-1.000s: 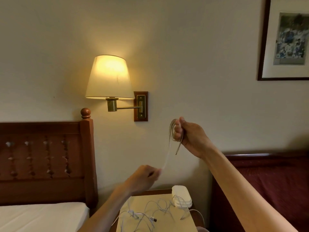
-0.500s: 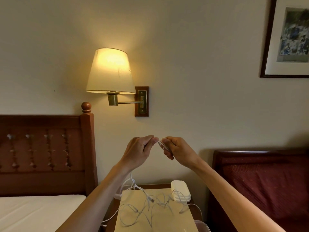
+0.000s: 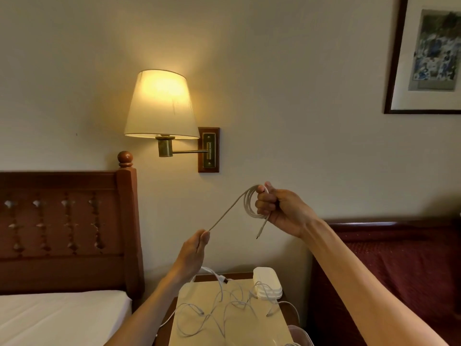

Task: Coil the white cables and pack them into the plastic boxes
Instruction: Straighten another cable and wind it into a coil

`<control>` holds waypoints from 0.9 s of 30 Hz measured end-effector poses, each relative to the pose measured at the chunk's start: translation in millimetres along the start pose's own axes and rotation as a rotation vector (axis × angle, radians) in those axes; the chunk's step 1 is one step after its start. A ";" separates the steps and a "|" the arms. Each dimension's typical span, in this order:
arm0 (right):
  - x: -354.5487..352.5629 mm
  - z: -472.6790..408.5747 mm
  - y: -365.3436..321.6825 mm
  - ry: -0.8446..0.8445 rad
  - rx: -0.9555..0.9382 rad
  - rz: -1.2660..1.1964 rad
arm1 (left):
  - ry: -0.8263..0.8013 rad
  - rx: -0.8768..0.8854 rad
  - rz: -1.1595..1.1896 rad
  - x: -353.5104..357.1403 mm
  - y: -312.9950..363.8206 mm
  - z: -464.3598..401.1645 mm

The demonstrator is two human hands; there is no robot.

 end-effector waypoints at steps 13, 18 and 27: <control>-5.9 -8.3 -22.5 0.079 -0.109 0.028 | -0.239 -0.312 -0.310 7.3 -26.8 -17.6; -8.5 -8.5 -27.7 0.095 -0.110 0.022 | -0.144 -0.217 -0.007 11.1 0.6 -17.4; -7.6 -7.8 -11.9 0.080 -0.074 0.228 | -0.590 0.030 -0.762 9.7 43.3 17.8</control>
Point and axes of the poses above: each hand's wrist, its own z-axis away from the middle knuckle, its own x-axis out of the palm, y = z × x, the point moved 2 cm from there along -z, towards the middle knuckle, and after that the axes turned 11 degrees about -x, right-handed, at the moved point
